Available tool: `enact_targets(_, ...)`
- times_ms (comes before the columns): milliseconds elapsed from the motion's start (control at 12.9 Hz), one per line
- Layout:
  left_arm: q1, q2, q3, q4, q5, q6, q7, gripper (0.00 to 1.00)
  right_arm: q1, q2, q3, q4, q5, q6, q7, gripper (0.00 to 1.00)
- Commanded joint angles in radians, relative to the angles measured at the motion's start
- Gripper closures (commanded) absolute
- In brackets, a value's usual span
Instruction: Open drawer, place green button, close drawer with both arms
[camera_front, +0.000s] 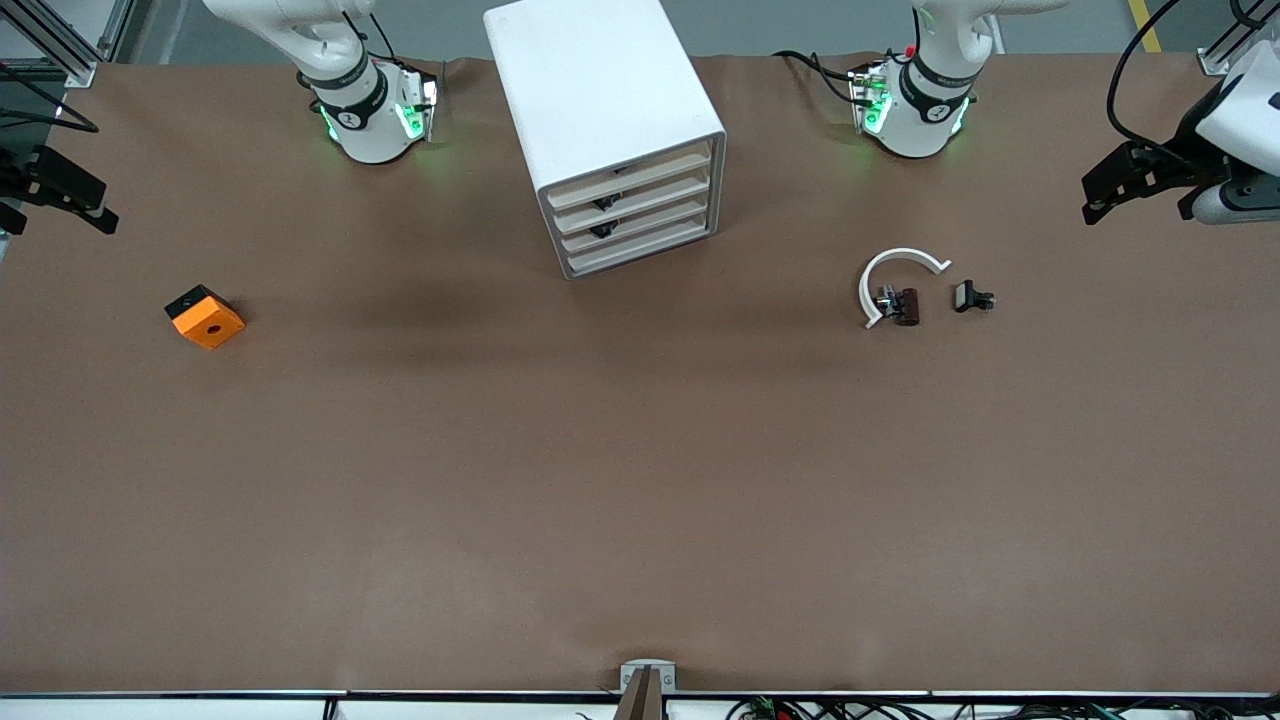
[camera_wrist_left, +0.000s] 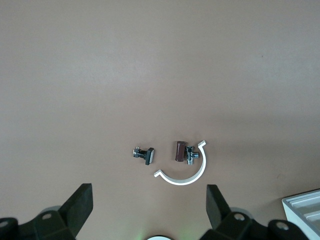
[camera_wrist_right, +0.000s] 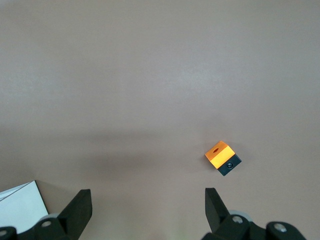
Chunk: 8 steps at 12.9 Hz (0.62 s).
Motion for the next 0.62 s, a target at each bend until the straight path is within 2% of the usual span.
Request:
enact_targets(0, 0.004, 0.004, 0.003, 0.03, -0.011, -0.018, 0.017, 0.0, 0.003, -0.027, -0.003, -0.02, 0.012, -0.001, -0.011, 0.0)
enact_targets(541, 0.009, 0.03, 0.002, 0.059, -0.012, -0.052, 0.014, 0.0, 0.0, -0.027, -0.005, -0.02, 0.011, -0.002, -0.011, 0.0)
